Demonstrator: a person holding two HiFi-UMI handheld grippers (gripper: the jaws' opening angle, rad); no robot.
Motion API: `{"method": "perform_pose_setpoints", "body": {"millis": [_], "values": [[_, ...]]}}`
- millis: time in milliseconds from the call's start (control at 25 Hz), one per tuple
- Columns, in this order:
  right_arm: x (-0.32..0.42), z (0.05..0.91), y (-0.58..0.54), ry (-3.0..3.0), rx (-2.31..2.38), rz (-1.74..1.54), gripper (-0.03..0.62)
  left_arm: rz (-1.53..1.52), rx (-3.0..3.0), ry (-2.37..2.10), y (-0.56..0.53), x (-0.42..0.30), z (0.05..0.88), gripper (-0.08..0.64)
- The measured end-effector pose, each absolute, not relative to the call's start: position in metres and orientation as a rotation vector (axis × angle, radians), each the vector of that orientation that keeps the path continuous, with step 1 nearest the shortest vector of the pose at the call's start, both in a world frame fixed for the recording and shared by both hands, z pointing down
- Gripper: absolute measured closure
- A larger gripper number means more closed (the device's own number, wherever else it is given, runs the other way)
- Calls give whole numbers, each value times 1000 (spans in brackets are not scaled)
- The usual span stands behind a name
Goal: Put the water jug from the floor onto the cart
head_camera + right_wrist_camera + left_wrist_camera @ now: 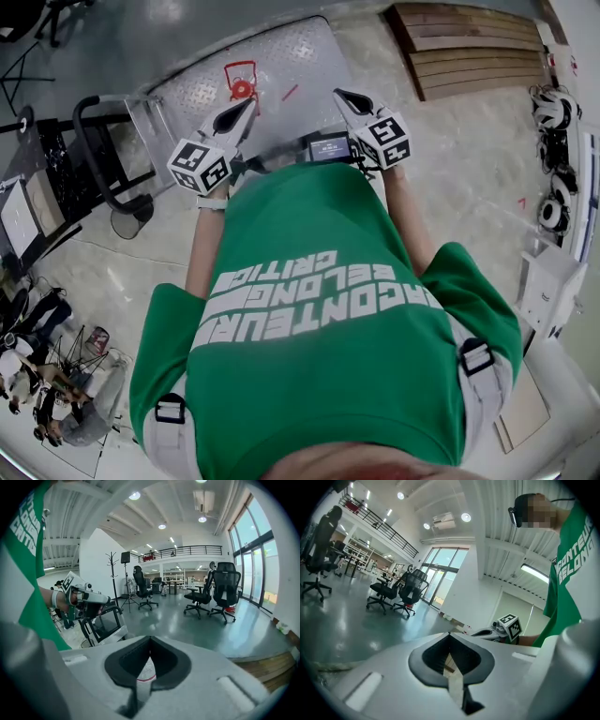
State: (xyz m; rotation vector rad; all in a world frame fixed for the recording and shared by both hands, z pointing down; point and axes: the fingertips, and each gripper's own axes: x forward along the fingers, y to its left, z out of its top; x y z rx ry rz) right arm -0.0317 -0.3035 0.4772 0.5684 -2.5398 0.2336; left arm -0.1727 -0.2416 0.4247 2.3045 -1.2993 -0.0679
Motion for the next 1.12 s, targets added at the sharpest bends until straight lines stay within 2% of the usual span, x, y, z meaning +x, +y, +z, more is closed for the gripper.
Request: {"method": "perform_pose_setpoints", "body": {"millis": [1120], "values": [[-39, 491, -325, -2519, 471, 227, 598, -58, 2249, -1363, -253, -174, 431, 549]]}}
